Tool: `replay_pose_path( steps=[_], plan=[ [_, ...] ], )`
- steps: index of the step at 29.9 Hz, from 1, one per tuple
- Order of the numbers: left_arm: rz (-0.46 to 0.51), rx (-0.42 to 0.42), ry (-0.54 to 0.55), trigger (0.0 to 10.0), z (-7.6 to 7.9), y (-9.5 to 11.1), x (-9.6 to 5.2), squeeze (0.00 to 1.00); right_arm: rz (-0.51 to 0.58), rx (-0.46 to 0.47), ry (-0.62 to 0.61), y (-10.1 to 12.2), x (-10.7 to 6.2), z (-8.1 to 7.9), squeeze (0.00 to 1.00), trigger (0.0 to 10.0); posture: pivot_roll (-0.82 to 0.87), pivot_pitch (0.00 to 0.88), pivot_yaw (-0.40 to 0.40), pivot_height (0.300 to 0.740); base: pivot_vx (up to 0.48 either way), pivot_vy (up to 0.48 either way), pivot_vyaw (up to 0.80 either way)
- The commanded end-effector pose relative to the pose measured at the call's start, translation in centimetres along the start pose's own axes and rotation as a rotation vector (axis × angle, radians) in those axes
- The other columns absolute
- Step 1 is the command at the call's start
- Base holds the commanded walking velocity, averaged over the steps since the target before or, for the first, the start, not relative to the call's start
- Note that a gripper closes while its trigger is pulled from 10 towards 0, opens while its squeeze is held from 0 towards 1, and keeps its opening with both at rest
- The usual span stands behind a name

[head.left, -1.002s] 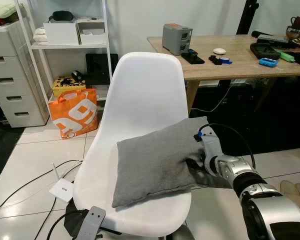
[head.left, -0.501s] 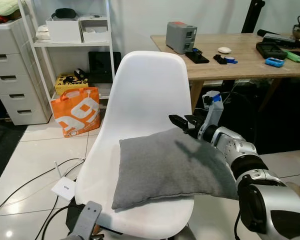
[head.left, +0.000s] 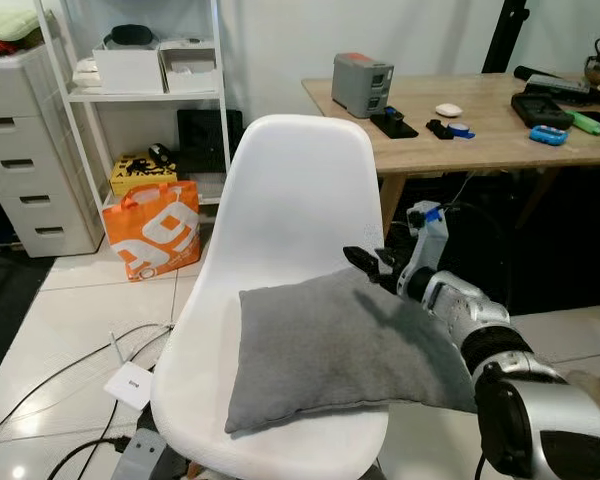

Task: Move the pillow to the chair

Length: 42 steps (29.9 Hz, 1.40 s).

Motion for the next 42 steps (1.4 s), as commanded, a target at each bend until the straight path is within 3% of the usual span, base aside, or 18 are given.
replay_pose_path(
  steps=[1,12,13,14,15,16,17,26,30,35,39,42],
  plan=[
    [-0.006,0.014,-0.012,10.0,0.6,-0.1,0.0,0.00,0.008,-0.002,-0.013,0.1,-0.2,0.4,0.00,10.0,-0.17,0.000,-0.046,0.623,0.000,0.000,0.00],
    [-0.001,0.015,-0.014,10.0,1.0,0.4,0.1,0.00,0.007,0.000,-0.019,0.0,-0.2,0.5,0.00,10.0,-0.17,0.000,-0.048,0.627,0.000,0.000,0.00],
    [0.013,0.020,-0.023,10.0,2.2,2.2,0.5,0.00,-0.011,-0.002,-0.041,-0.7,-0.4,1.0,0.00,10.0,-0.17,0.000,-0.051,0.632,-0.345,0.000,0.00],
    [0.013,0.020,-0.023,10.0,2.2,2.2,0.5,0.00,-0.011,-0.002,-0.041,-0.7,-0.4,1.0,0.00,10.0,-0.17,0.000,-0.051,0.632,-0.345,0.000,0.00],
    [0.030,0.020,-0.028,10.0,3.0,3.8,0.7,0.00,-0.028,-0.005,-0.061,-1.5,-0.6,1.5,0.00,10.0,-0.17,0.000,-0.051,0.636,0.000,0.000,0.00],
    [0.030,0.020,-0.028,10.0,3.0,3.8,0.7,0.00,-0.028,-0.005,-0.061,-1.5,-0.6,1.5,0.00,10.0,-0.17,0.000,-0.051,0.636,0.000,0.000,0.00],
    [0.043,0.022,-0.030,10.0,3.5,5.1,0.8,0.00,-0.042,-0.008,-0.075,-2.0,-0.7,1.9,0.00,10.0,-0.17,0.000,-0.052,0.640,0.000,0.000,0.00],
    [0.051,0.035,-0.028,10.0,3.3,6.2,0.8,0.00,-0.081,-0.005,-0.139,-4.0,-1.4,3.4,0.00,10.0,-0.17,0.000,-0.057,0.663,-0.213,0.000,0.00],
    [0.053,0.019,-0.014,10.0,2.4,5.9,0.8,0.00,-0.101,0.000,-0.168,-4.9,-1.8,4.1,0.00,10.0,-0.16,0.012,-0.062,0.676,0.000,0.000,0.00],
    [0.063,0.018,-0.018,10.0,3.6,7.2,0.9,0.00,-0.149,-0.005,-0.225,-6.9,-2.6,5.4,0.00,10.0,-0.17,0.025,-0.061,0.699,0.000,0.000,0.00],
    [0.062,0.020,-0.019,10.0,3.3,6.9,0.9,0.00,-0.208,-0.065,-0.275,-8.8,-3.5,6.4,0.00,10.0,-0.17,0.024,-0.062,0.712,0.000,0.000,0.00],
    [0.067,0.018,-0.022,10.0,3.6,7.1,0.9,0.00,-0.234,-0.056,-0.316,-10.3,-4.3,7.3,0.00,10.0,-0.17,0.023,-0.066,0.726,0.000,0.000,0.00]
  ],
)
Point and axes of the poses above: a point about 5 cm out from each wrist's last joint towards the gripper, its own x axis pointing out of the wrist towards the gripper, its own y axis along the axis of the wrist's last joint, z = x × y, the point moved 5 cm from there along x, pointing out of the wrist towards the gripper, and after that the axes turned 15 degrees about x, right-handed, at the moved point
